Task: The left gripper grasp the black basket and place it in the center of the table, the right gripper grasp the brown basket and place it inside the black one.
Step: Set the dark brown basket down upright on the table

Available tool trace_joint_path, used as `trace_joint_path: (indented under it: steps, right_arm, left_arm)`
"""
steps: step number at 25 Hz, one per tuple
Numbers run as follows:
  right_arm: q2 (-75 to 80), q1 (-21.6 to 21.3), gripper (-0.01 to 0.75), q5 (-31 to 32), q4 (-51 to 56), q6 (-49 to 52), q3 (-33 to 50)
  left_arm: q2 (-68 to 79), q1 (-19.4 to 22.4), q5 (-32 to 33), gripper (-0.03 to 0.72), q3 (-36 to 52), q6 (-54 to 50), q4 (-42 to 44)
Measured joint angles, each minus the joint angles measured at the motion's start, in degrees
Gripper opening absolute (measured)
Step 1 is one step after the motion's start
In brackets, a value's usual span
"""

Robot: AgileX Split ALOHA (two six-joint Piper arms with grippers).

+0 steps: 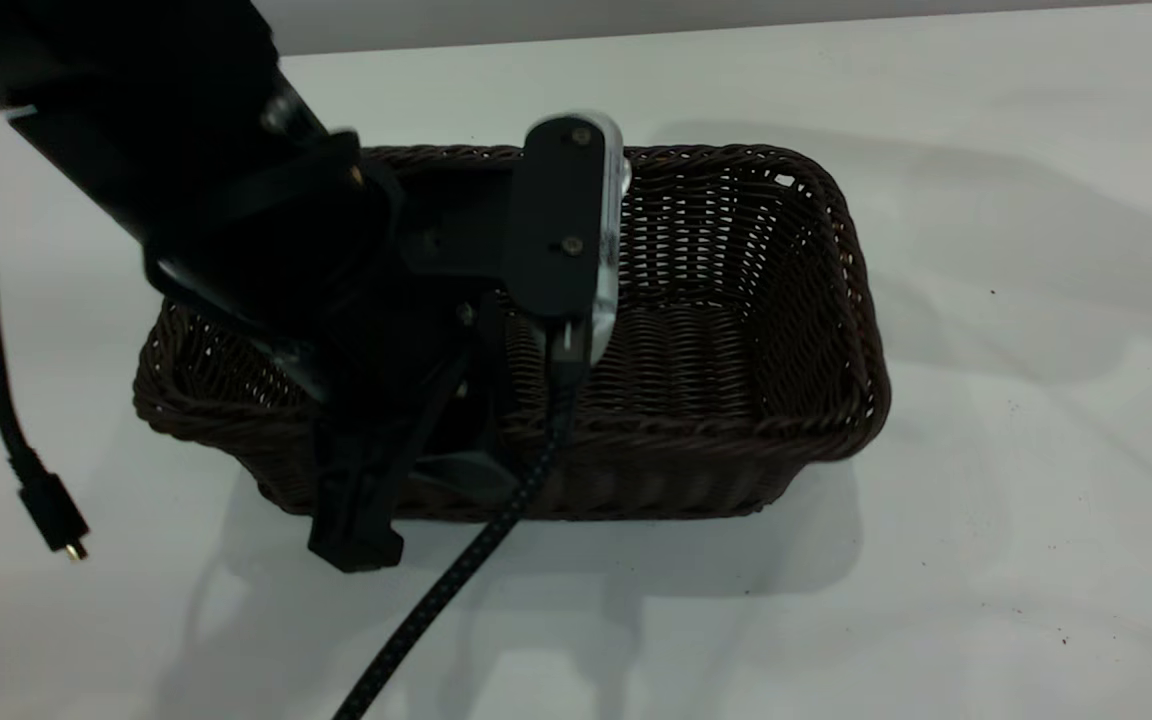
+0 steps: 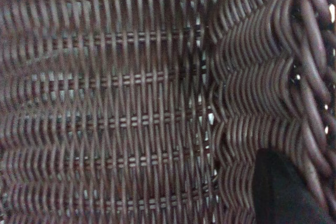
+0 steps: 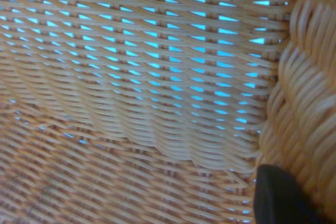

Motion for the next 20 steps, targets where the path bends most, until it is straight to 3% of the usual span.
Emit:
trace_joint_path:
  steps: [9,13,16,20]
  right_arm:
    - [0.0,0.04,0.104,-0.05,0.13,-0.28,0.05]
    - [0.0,0.04,0.103,-0.05,0.13,-0.28,0.05]
    - [0.04,0.04,0.103,0.68,0.13,-0.68,0.05]
    - [0.04,0.04,0.103,1.73,0.13,-0.72,0.05]
  left_arm:
    - [0.19,0.0,-0.83,0.111,0.05,-0.58,-5.42]
    - [0.36,0.05,1.85,0.131,0.0,-0.81,-6.43]
    - [0.39,0.05,5.12,0.259,0.0,-1.01,-6.31]
    - [-1.44,0.05,3.1,0.489,0.0,-3.1,-6.07]
